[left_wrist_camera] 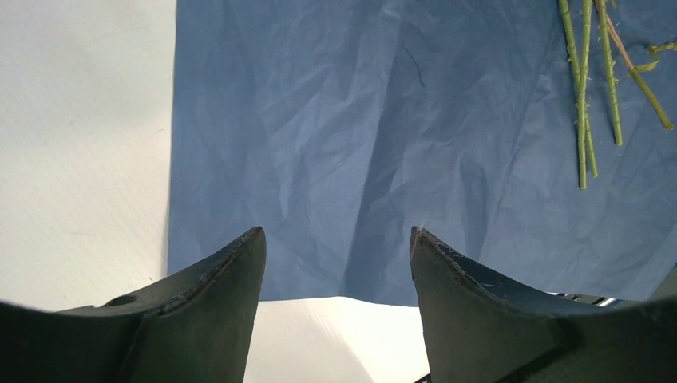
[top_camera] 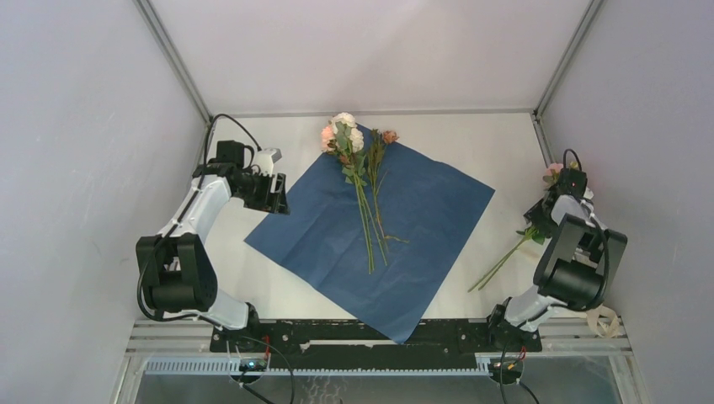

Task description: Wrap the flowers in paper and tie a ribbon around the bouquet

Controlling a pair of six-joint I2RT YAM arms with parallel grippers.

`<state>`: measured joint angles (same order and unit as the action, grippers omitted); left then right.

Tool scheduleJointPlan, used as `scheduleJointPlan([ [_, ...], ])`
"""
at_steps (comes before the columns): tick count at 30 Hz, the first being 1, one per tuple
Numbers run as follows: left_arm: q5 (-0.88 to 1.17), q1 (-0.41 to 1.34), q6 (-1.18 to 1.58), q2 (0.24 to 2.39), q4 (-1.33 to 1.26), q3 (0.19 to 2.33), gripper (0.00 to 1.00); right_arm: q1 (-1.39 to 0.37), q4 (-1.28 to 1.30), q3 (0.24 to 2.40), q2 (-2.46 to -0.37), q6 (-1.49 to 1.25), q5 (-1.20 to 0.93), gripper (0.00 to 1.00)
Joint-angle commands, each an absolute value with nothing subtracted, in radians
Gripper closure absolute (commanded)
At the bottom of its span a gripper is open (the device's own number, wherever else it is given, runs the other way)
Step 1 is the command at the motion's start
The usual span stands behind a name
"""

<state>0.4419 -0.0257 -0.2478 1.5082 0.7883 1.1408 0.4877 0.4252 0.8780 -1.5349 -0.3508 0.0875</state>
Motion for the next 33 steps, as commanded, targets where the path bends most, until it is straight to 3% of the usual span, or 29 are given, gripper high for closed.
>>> scheduleJointPlan([
  [1, 0.479, -0.025, -0.275, 1.520, 0.776, 1.119, 0.28, 0.492, 0.392, 0.954, -1.620, -0.334, 0.055, 0.51],
  [6, 0.478, -0.025, -0.276, 1.525, 0.776, 1.118, 0.28, 0.486, 0.410, 0.985, -1.645, -0.319, 0.068, 0.89],
  [10, 0.477, -0.025, -0.274, 1.526, 0.777, 1.120, 0.28, 0.417, 0.427, 0.986, -1.544, -0.274, 0.240, 1.00],
  [17, 0.474, -0.025, -0.273, 1.521, 0.780, 1.121, 0.28, 0.311, 0.460, 1.026, -1.361, -0.230, 0.402, 0.98],
  [21, 0.477, -0.026, -0.272, 1.517, 0.780, 1.120, 0.29, 0.288, 0.493, 1.052, -1.327, -0.199, 0.299, 0.91],
  [24, 0.481, -0.025, -0.270, 1.516, 0.780, 1.120, 0.28, 0.242, 0.516, 1.059, -1.366, -0.122, 0.172, 0.89],
  [33, 0.486, -0.025, -0.268, 1.502, 0.783, 1.118, 0.28, 0.172, 0.609, 1.182, -1.661, -0.017, 0.238, 0.77],
])
